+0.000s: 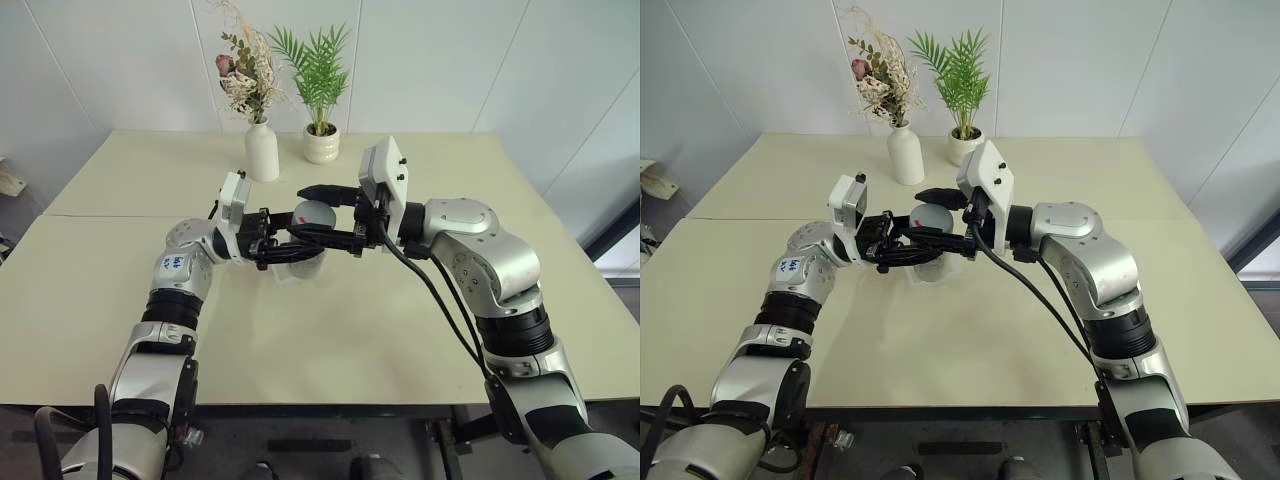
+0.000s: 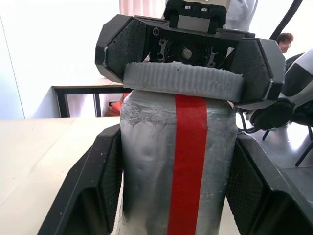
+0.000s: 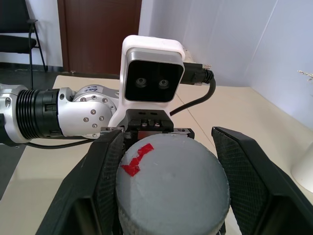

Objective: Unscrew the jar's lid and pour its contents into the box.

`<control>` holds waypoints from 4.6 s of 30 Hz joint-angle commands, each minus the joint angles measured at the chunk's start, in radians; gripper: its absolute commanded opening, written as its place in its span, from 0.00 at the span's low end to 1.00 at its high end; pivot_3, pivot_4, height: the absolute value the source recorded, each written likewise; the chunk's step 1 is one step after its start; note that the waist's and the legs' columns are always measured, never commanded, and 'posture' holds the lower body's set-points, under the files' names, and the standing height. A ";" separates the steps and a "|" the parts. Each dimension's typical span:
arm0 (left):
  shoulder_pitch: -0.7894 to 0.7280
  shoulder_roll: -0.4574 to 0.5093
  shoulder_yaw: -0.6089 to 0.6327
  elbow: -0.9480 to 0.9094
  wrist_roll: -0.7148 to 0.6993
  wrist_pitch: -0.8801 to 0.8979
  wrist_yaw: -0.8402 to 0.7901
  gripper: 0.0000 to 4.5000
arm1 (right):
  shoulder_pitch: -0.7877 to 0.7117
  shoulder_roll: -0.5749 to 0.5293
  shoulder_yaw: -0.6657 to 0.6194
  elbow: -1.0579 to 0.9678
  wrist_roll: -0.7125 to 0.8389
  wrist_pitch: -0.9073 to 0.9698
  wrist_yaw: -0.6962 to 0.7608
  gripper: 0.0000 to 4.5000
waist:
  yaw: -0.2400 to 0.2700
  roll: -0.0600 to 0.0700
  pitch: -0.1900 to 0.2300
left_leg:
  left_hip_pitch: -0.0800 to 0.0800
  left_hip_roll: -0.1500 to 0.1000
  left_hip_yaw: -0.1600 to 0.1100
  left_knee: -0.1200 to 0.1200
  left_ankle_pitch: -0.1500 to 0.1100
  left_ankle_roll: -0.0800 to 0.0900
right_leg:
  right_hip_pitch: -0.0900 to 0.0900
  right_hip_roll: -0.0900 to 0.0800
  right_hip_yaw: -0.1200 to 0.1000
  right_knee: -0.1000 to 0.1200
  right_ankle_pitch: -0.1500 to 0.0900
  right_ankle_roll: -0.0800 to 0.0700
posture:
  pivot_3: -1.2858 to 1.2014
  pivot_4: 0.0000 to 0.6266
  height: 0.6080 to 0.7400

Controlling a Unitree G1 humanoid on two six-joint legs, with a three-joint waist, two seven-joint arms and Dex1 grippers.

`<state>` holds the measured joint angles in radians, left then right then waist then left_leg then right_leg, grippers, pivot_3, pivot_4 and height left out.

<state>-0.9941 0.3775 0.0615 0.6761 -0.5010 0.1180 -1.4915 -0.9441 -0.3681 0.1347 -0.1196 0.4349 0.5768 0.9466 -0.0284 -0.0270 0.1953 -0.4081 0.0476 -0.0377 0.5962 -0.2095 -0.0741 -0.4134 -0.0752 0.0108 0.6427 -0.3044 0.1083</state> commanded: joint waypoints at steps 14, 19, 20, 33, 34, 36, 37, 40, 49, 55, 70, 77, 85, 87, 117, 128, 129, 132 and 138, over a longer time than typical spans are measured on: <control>0.008 0.022 0.028 0.052 0.029 0.016 0.065 0.56 | -0.059 0.025 0.054 -0.052 0.080 -0.059 0.207 0.57 | 0.000 0.000 0.000 | 0.000 0.000 0.000 0.000 0.000 0.000 | 0.000 0.000 0.000 0.000 0.000 0.000 | 0.52 0.24 1.00; 0.003 0.022 0.012 0.056 0.048 -0.006 0.066 0.56 | -0.070 0.026 0.051 -0.047 0.079 -0.057 0.213 0.57 | 0.000 0.000 0.000 | 0.000 0.000 0.000 0.000 0.000 0.000 | 0.000 0.000 0.000 0.000 0.000 0.000 | 0.52 0.24 1.00; 0.002 0.023 0.009 0.059 0.052 -0.010 0.066 0.56 | -0.073 0.026 0.049 -0.047 0.079 -0.056 0.214 0.57 | 0.000 0.000 0.000 | 0.000 0.000 0.000 0.000 0.000 0.000 | 0.000 0.000 0.000 0.000 0.000 0.000 | 0.52 0.24 1.00; -0.017 0.032 -0.044 0.078 0.119 -0.051 0.065 0.54 | -0.083 0.029 0.050 -0.037 0.067 -0.066 0.219 0.57 | -0.001 0.000 0.000 | 0.000 0.000 0.000 0.000 0.000 0.000 | 0.000 0.000 0.000 0.000 0.000 0.000 | 0.52 0.24 1.00; -0.021 0.038 -0.057 0.080 0.134 -0.061 0.062 0.54 | -0.083 0.030 0.050 -0.036 0.065 -0.067 0.220 0.57 | -0.001 0.000 0.000 | 0.000 0.000 0.000 0.000 0.000 0.000 | 0.000 0.000 0.000 0.000 0.000 0.000 | 0.52 0.24 1.00; -0.029 0.044 -0.072 0.085 0.151 -0.080 0.056 0.54 | -0.084 0.030 0.052 -0.033 0.061 -0.069 0.222 0.57 | 0.000 0.000 0.000 | 0.000 0.000 0.000 0.000 0.000 0.000 | 0.000 0.000 0.000 0.000 0.000 0.000 | 0.52 0.24 1.00; -0.035 0.047 -0.079 0.088 0.156 -0.079 0.055 0.54 | -0.085 0.031 0.051 -0.032 0.061 -0.069 0.222 0.57 | 0.000 0.000 0.000 | 0.000 0.000 0.000 0.000 0.000 0.000 | 0.000 0.000 0.000 0.000 0.000 0.000 | 0.52 0.24 1.00; -0.048 0.066 -0.114 0.093 0.182 -0.090 0.036 0.54 | -0.081 0.029 0.052 -0.037 0.059 -0.068 0.223 0.57 | 0.000 0.000 0.000 | 0.000 0.000 0.000 0.000 0.000 0.000 | 0.000 0.000 0.000 0.000 0.000 0.000 | 0.52 0.24 1.00; -0.070 0.068 -0.118 0.127 0.177 -0.114 0.031 0.51 | -0.079 0.034 0.051 -0.035 0.050 -0.072 0.221 0.57 | 0.000 0.000 0.000 | 0.000 0.000 0.000 0.000 0.000 0.000 | 0.000 0.000 0.000 0.000 0.000 0.000 | 0.52 0.24 1.00; -0.069 0.047 -0.084 0.132 0.136 -0.091 0.042 0.51 | -0.076 0.036 0.044 -0.035 0.052 -0.076 0.219 0.57 | 0.000 0.000 0.000 | 0.000 0.000 0.000 0.000 0.000 0.000 | 0.000 0.000 0.000 0.000 0.000 0.000 | 0.52 0.24 1.00; -0.080 0.031 -0.076 0.179 0.121 -0.077 0.021 0.50 | -0.064 0.003 0.072 -0.043 0.065 -0.075 0.342 0.57 | -0.001 0.001 0.000 | 0.000 0.000 0.000 0.000 0.000 0.000 | 0.000 0.000 0.000 0.001 0.000 0.000 | 0.52 0.24 1.00; -0.076 0.031 -0.076 0.178 0.119 -0.078 0.019 0.50 | -0.061 0.007 0.068 -0.058 0.063 -0.058 0.303 0.57 | 0.000 0.001 0.000 | 0.000 0.000 0.000 0.001 0.000 0.000 | 0.000 0.000 0.000 0.001 0.000 0.000 | 0.52 0.24 1.00; -0.055 0.022 -0.061 0.114 0.084 -0.076 0.018 0.50 | -0.047 0.005 0.060 -0.065 0.043 -0.050 0.262 0.57 | 0.000 0.001 0.001 | 0.000 0.000 0.000 0.000 0.000 0.000 | 0.000 0.000 0.000 0.001 0.000 0.000 | 0.52 0.24 1.00; -0.048 0.023 -0.060 0.093 0.073 -0.059 0.019 0.50 | -0.038 0.003 0.056 -0.069 0.054 -0.043 0.269 0.57 | 0.000 0.001 0.001 | 0.000 0.000 0.000 0.000 0.000 0.000 | 0.000 0.000 0.000 0.001 0.000 0.000 | 0.52 0.24 1.00; -0.018 0.019 -0.047 0.008 0.079 -0.021 0.037 0.50 | -0.060 -0.007 0.031 0.048 0.013 -0.071 0.262 1.00 | 0.000 0.001 0.001 | 0.000 0.000 0.000 0.001 0.000 0.000 | 0.000 0.000 0.000 0.002 0.000 0.000 | 0.52 0.24 1.00; 0.008 0.012 -0.046 -0.036 0.079 -0.014 0.043 0.50 | -0.135 -0.011 0.021 0.154 0.005 -0.034 0.269 1.00 | 0.000 0.001 0.001 | 0.000 0.000 0.000 0.002 0.000 0.000 | 0.000 0.000 0.000 0.002 0.000 0.000 | 0.52 0.24 1.00; 0.010 0.011 -0.046 -0.040 0.078 -0.014 0.044 0.50 | -0.139 -0.010 0.021 0.159 0.005 -0.034 0.270 1.00 | 0.001 0.001 0.001 | 0.000 0.000 0.000 0.002 0.000 0.000 | 0.000 0.000 0.000 0.002 0.000 0.000 | 0.52 0.24 1.00; 0.013 0.010 -0.046 -0.044 0.077 -0.012 0.047 0.50 | -0.148 -0.009 0.023 0.174 -0.001 -0.039 0.275 1.00 | 0.000 0.001 0.001 | 0.000 0.000 0.000 0.002 0.000 0.000 | 0.000 0.000 0.000 0.002 0.000 0.000 | 0.52 0.24 1.00; 0.013 0.007 -0.048 -0.032 0.083 -0.021 0.048 0.50 | -0.189 -0.011 0.016 0.226 -0.022 -0.072 0.268 1.00 | -0.001 0.002 0.001 | 0.000 0.000 0.000 0.002 0.000 0.000 | 0.000 0.000 0.000 0.002 0.000 0.000 | 0.52 0.24 1.00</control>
<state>-0.9703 0.3864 0.0005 0.6724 -0.4213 0.1084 -1.4464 -1.1030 -0.3787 0.1674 0.1217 0.4083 0.5251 1.2145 -0.0292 -0.0255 0.1962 -0.4077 0.0476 -0.0375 0.5979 -0.2093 -0.0744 -0.4134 -0.0749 0.0112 0.6451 -0.3044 0.1084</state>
